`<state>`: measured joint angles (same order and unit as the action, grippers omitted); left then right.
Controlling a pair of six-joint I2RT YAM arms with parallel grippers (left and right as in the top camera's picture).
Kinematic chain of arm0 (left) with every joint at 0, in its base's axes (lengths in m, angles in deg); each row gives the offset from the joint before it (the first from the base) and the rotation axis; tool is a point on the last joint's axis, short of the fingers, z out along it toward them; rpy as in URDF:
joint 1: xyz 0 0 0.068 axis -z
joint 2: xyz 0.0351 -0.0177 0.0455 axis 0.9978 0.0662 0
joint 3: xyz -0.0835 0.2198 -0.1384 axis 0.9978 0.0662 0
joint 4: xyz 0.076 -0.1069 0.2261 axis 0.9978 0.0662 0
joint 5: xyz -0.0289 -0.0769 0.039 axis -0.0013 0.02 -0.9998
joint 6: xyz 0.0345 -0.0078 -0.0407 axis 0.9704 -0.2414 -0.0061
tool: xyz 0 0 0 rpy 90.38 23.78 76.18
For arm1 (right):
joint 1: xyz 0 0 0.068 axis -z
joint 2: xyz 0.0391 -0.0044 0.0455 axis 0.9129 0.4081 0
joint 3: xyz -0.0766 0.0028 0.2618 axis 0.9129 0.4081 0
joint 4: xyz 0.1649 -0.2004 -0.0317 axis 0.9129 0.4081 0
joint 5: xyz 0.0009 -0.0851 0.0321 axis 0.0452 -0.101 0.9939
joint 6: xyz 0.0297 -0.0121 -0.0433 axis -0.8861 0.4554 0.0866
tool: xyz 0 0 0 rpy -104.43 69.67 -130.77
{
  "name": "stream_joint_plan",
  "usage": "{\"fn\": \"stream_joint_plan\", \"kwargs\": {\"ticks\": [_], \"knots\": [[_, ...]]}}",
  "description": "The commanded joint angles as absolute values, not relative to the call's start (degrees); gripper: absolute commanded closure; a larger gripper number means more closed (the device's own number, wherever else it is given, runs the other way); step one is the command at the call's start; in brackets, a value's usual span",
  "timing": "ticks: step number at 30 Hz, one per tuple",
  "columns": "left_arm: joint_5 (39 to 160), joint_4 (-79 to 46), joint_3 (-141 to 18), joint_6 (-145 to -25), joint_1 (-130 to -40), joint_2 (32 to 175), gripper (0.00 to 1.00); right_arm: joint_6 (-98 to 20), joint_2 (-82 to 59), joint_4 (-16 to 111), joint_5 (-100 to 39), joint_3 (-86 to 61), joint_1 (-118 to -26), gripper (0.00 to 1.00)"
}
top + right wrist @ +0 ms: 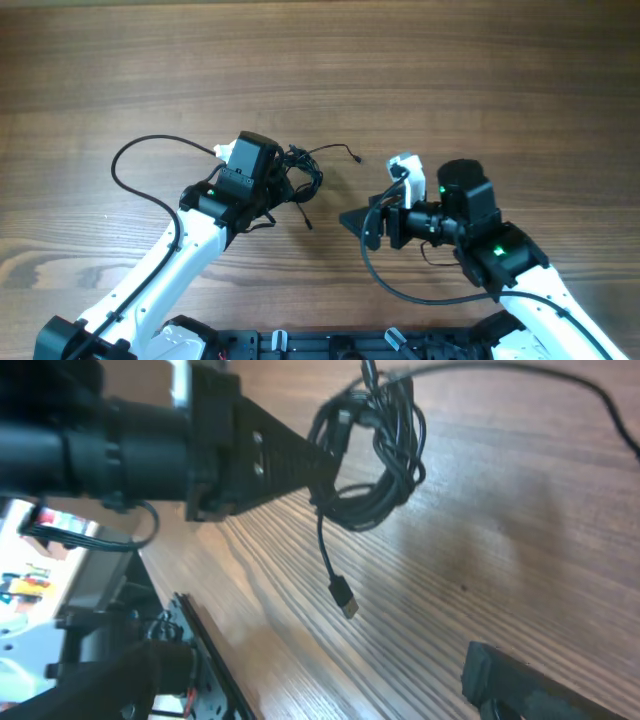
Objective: Untangle cables
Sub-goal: 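Move the right gripper toward the coil held by the left gripper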
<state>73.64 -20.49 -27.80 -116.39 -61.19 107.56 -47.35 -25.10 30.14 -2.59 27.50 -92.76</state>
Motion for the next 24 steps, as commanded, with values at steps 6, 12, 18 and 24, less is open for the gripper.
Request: {"fn": "stream_joint_plan", "kwargs": {"ticks": [6,12,18,24], "knots": [[77.1,-19.2,-28.2,-140.9,-61.7,106.7,0.96,-47.7,-19.3,26.4,-7.7,27.7,-99.4,0.05],[80.0,-19.6,-28.2,-154.3,-61.7,106.7,0.96,-47.8,-14.4,21.5,-14.0,27.7,-102.7,0.12],[85.3,-20.0,-28.2,-156.8,-61.7,106.7,0.96,-47.7,-9.3,16.6,-13.9,27.7,-102.8,0.21],[83.8,-20.0,-28.2,-159.5,-61.7,106.7,0.96,-52.4,-9.0,16.2,-12.8,27.7,-102.8,0.79]]}}
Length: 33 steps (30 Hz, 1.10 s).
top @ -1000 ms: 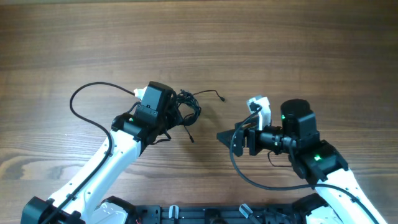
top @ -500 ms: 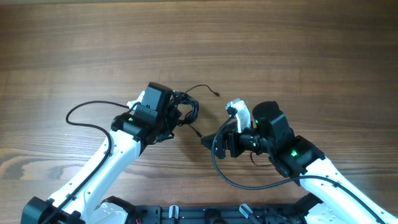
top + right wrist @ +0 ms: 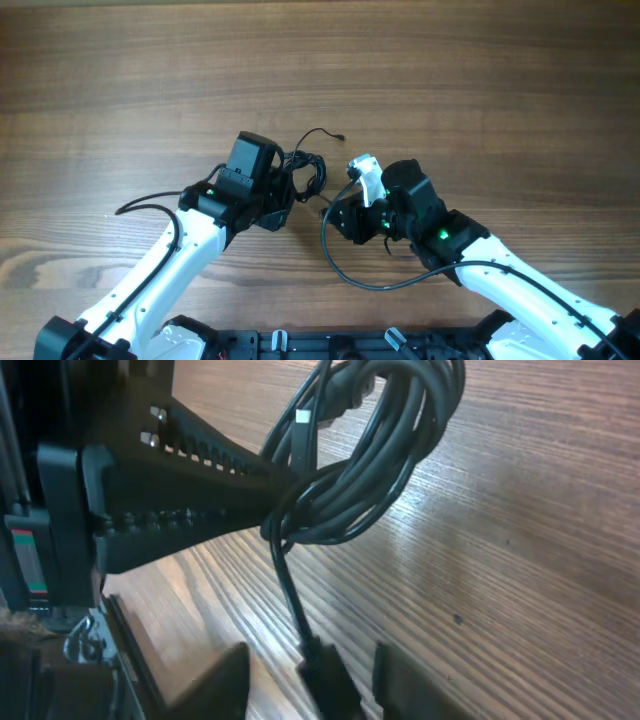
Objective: Untangle cables
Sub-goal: 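Move the right gripper toward the coil held by the left gripper, then grasp a cable strand from the coil with the right gripper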
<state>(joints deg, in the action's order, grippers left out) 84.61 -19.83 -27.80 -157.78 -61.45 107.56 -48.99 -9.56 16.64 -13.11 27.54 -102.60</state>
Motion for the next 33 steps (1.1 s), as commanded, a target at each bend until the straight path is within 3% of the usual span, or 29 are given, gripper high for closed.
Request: {"fn": "stream_joint_plan", "kwargs": {"ticks": [1,3,7,10,14,24,26,33], "knots": [[82.3,-20.0,-28.2,-159.5,-61.7,106.7,0.96,-52.6,-9.0,16.2,-12.0,27.7,-102.8,0.87],[80.9,-20.1,-28.2,-158.1,-61.7,106.7,0.96,-53.1,-9.0,16.0,-9.2,27.5,-102.8,0.96],[81.0,-23.5,-28.2,-134.5,-60.6,106.7,0.96,-61.8,-9.5,13.0,-6.7,26.6,-102.6,0.96],[80.9,-27.6,-28.2,-123.8,-58.0,106.7,0.96,-70.0,-9.8,8.8,-6.3,26.6,-102.6,0.96],[80.9,-28.6,-28.2,-120.7,-55.2,106.7,0.96,-74.6,-9.8,4.4,-8.5,26.6,-102.4,0.96],[80.6,-30.2,-28.2,-117.7,-54.9,106.6,0.96,-82.7,-9.7,11.0,-26.4,26.6,-101.8,0.95],[88.1,-32.8,-28.2,-110.2,-54.5,106.6,0.96,-83.9,-9.7,10.9,-29.6,26.6,-101.8,0.95],[88.3,-35.0,-28.2,-108.8,-49.6,106.6,0.96,-87.2,-9.7,10.5,-30.7,26.6,-101.8,0.92]]}}
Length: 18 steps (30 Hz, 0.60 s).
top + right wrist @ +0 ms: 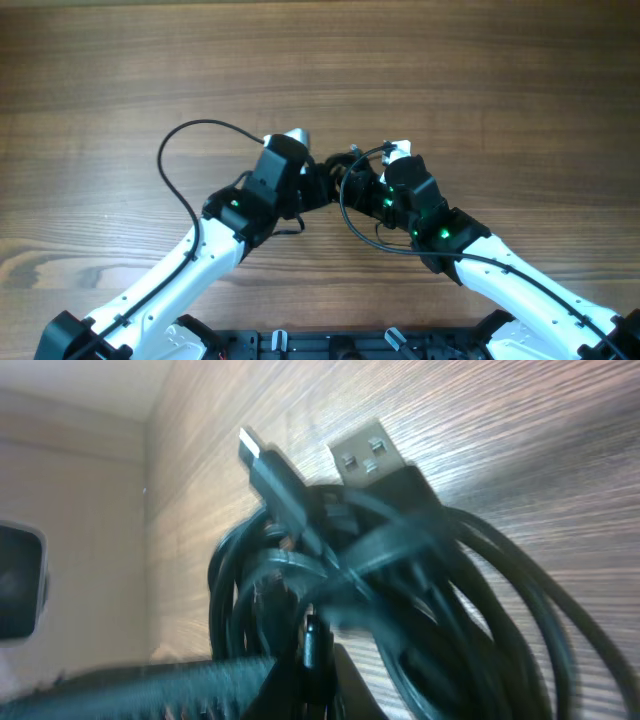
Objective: Untangle cables
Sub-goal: 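Grasp a cable strand from the coil with the right gripper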
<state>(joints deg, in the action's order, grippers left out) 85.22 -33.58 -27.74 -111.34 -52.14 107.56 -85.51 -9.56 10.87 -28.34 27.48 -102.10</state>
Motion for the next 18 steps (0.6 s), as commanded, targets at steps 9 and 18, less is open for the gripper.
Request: {"fn": "stream_joint_plan", "kwargs": {"ticks": [9,18], "knots": [[88.3,-33.5,-28.2,-108.8,-56.8,100.3,0.96,-78.9,-14.9,11.3,-27.6,26.6,-98.1,0.36],[93.9,-33.4,-28.2,-94.9,-59.0,97.9,0.96,-53.9,-30.5,21.4,-23.4,26.6,-88.3,0.0]]}}
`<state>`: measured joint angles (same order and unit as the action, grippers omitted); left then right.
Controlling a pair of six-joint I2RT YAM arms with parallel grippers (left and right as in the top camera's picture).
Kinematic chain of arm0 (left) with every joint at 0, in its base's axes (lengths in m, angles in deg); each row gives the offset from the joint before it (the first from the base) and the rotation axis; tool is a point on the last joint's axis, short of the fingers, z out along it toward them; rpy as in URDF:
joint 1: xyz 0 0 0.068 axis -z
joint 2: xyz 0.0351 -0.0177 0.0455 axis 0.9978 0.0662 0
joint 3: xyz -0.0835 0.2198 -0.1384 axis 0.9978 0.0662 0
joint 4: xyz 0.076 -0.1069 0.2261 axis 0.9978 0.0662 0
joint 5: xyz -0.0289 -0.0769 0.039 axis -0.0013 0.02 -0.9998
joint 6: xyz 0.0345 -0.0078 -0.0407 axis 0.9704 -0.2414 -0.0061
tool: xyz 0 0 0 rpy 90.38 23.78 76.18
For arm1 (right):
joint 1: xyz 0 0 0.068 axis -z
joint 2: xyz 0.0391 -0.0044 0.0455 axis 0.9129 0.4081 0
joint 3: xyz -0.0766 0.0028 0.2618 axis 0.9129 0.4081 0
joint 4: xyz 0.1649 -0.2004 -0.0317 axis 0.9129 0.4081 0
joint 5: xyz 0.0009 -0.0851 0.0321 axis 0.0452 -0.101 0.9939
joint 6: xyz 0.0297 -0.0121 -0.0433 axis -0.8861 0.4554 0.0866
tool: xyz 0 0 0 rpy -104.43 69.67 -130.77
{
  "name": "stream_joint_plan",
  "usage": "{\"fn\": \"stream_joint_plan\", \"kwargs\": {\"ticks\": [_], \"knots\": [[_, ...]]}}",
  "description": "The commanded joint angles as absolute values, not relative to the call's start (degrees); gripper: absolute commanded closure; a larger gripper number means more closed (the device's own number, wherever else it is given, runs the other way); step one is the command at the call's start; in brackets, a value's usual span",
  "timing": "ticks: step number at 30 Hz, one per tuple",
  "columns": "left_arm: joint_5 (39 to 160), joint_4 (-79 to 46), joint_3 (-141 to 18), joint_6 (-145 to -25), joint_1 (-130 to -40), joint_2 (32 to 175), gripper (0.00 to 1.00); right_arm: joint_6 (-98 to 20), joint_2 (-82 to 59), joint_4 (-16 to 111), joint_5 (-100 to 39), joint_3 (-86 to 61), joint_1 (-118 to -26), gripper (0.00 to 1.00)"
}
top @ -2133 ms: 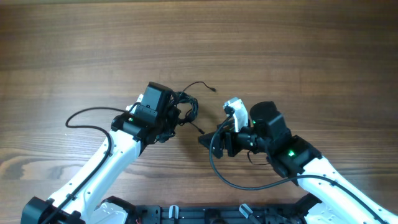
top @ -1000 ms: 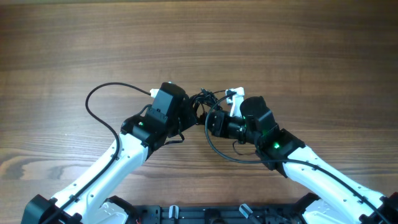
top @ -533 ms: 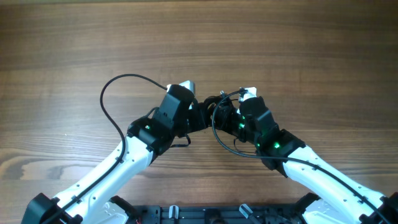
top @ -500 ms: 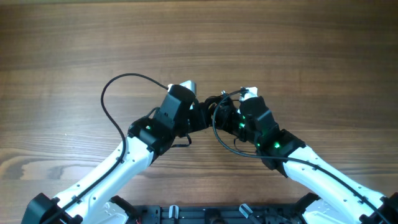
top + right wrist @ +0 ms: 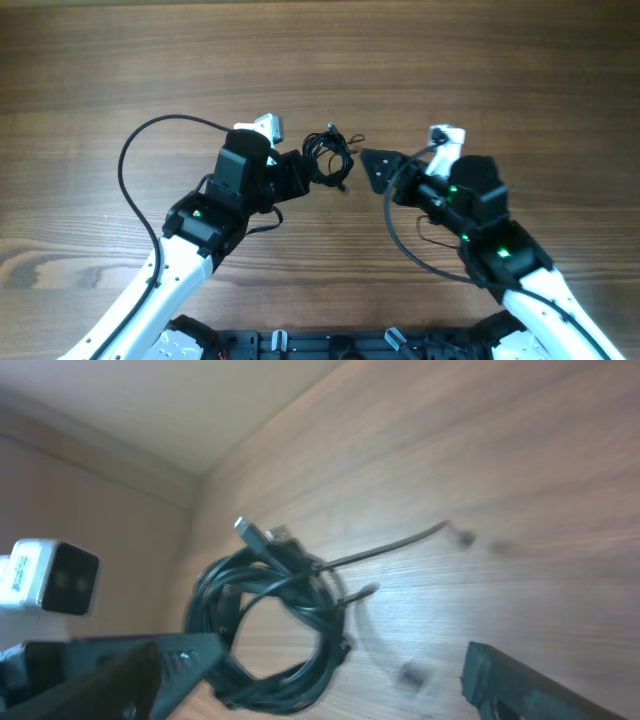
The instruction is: Untangle cables
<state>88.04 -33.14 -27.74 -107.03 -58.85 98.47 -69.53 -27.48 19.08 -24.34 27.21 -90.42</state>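
A small coil of thin black cables (image 5: 329, 160) hangs from my left gripper (image 5: 303, 172), which is shut on its left side. In the right wrist view the coil (image 5: 268, 622) shows as a tangled ring with plug ends (image 5: 252, 532) sticking up and one thin loose end (image 5: 400, 543) trailing right. The left gripper's finger (image 5: 150, 665) reaches the coil from the lower left. My right gripper (image 5: 368, 162) stands open just right of the coil and apart from it. One of its fingers (image 5: 520, 685) shows at the lower right, with nothing held.
The wooden table (image 5: 450, 60) runs in all directions. Each arm carries its own looping black camera cable, one on the left (image 5: 128, 165) and one on the right (image 5: 400, 245). The white left wrist camera (image 5: 50, 575) sits above the left finger.
My right gripper was pressed close against the coil; it now stands back to the right, open and empty. The coil stays in the left gripper, which sits slightly further left.
The left gripper held the coil with my right gripper open and well off to the right. Then the right gripper was at the coil with a hanging plug end between its fingers. Both grippers then met mid-table, and now the right one is apart again.
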Motion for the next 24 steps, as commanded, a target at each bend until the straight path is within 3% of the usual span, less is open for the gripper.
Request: {"fn": "stream_joint_plan", "kwargs": {"ticks": [1,4,6,8,11,13,14,17,18,21,24], "knots": [[99.4,-33.3,-28.2,-88.6,-59.0,97.9,0.96,-44.0,-30.9,23.0,-23.2,26.6,-88.2,0.0],[109.2,-33.4,-28.2,-80.7,-59.0,97.9,0.96,-29.1,-30.4,24.3,-10.1,26.6,-88.2,0.0],[112.3,-33.5,-28.2,-79.4,-59.0,97.9,0.96,-26.6,-28.6,22.3,2.8,26.6,-88.2,0.0],[118.2,-33.5,-28.2,-74.6,-59.0,97.9,0.96,-26.3,-26.1,22.4,2.0,26.6,-88.2,0.04],[118.4,-33.5,-28.2,-74.3,-59.0,97.9,0.96,-26.9,-22.3,22.4,1.9,26.6,-88.2,0.27],[117.6,-33.5,-28.2,-74.3,-59.1,97.9,0.96,-27.2,-21.2,22.7,1.8,26.6,-88.2,0.66],[116.7,-33.5,-28.2,-74.4,-59.1,97.9,0.96,-28.7,-21.3,22.8,1.8,26.6,-88.2,0.78],[112.8,-33.1,-28.2,-74.8,-59.1,97.9,0.92,-34.4,-21.8,21.4,1.8,26.6,-88.2,0.96],[110.5,-33.0,-28.2,-77.6,-59.1,97.9,0.62,-39.0,-21.8,20.2,1.3,26.6,-88.2,0.96],[104.2,-33.1,-28.2,-85.8,-59.1,98.0,0.01,-52.2,-21.8,19.7,-6.0,26.6,-88.2,0.96],[100.2,-33.1,-28.2,-100.9,-59.1,98.5,0.0,-67.2,-21.8,19.5,-16.6,26.6,-88.2,0.96]]}}
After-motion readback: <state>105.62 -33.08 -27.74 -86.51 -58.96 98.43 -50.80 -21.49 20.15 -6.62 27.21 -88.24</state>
